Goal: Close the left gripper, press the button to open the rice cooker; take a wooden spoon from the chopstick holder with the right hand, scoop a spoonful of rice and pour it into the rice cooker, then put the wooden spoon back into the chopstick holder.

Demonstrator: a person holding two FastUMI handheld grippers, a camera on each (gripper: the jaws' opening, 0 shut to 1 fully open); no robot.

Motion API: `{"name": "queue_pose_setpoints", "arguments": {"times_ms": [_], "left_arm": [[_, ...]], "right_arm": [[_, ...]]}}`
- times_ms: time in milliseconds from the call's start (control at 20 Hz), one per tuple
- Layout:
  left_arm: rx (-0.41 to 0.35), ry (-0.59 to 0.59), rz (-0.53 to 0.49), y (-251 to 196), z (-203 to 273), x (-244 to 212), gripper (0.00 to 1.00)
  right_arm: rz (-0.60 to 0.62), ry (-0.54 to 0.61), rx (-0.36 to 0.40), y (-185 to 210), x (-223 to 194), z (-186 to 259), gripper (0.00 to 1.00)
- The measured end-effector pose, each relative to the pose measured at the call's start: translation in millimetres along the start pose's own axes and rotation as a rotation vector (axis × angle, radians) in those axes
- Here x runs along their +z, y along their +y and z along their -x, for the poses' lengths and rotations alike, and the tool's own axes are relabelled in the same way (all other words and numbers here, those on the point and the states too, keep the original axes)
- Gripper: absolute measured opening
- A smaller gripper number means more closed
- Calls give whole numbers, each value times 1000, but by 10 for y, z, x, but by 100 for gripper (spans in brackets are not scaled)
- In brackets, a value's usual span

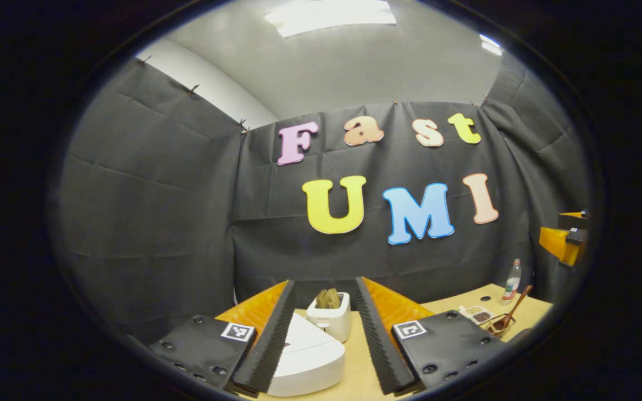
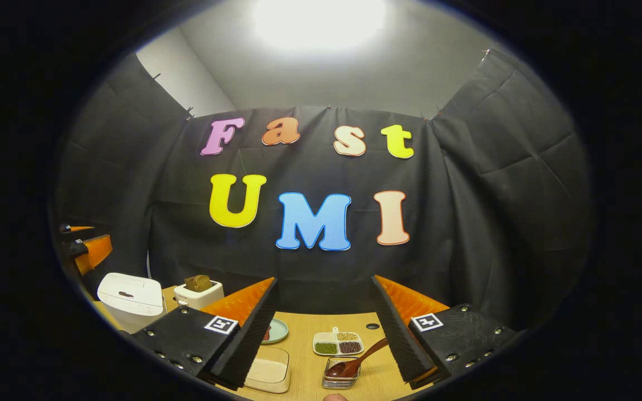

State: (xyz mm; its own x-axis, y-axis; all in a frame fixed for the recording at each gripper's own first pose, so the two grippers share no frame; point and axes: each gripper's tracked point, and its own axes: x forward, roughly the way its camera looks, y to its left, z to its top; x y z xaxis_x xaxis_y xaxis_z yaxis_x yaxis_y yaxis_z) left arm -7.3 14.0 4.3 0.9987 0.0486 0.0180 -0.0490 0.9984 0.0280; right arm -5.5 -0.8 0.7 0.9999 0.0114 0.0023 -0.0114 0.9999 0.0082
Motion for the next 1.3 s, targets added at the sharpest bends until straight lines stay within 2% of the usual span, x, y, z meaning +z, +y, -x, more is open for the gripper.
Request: {"name": "queue_pose_setpoints", "arguments": {"times_ms": [150,300,450,500,550,950,1300], "left_arm": [[-1,13,14,19,-26,-45,60],[12,34,28,65,-69,-128,34],[33,57,43,156,-110,-221,18],[40,64,47,179,-144,-246,9],[43,70,53,202,-241,-313,7],[70,121,38,503,-424,-617,8],[88,185,28,766,-654,-1039,11]], "right_arm": [[5,1,4,10,1,-24,98],[12,2,6,24,-1,-39,98],[18,7,10,57,-3,-47,98],[21,9,11,61,-9,-58,98],[24,9,11,66,-7,-64,98],[44,10,3,160,19,-53,98],[63,19,-40,142,19,46,98]]}}
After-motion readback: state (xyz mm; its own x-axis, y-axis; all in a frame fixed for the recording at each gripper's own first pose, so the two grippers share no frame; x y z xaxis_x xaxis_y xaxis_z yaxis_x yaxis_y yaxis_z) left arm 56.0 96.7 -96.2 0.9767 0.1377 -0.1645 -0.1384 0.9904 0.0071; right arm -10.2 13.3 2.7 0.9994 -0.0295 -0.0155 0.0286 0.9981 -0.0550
